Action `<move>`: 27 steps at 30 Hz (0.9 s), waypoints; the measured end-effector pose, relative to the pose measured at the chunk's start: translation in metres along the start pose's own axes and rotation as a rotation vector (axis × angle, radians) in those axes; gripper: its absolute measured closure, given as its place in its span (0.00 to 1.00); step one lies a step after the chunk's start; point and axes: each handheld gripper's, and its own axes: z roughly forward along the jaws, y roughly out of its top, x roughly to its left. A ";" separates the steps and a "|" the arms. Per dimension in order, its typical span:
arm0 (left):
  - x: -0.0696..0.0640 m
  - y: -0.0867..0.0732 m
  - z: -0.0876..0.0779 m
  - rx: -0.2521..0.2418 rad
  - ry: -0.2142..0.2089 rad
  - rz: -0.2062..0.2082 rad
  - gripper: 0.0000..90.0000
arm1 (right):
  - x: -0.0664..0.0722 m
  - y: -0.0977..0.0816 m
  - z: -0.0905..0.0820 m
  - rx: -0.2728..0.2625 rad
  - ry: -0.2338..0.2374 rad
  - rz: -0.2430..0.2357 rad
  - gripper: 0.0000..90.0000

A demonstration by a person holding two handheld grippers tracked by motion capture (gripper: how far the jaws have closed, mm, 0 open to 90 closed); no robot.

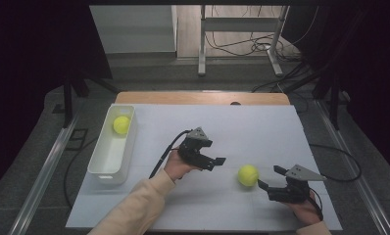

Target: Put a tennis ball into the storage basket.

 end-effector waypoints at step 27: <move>-0.011 0.005 0.029 0.050 -0.038 0.026 0.15 | 0.000 0.000 0.000 0.001 0.000 0.002 0.17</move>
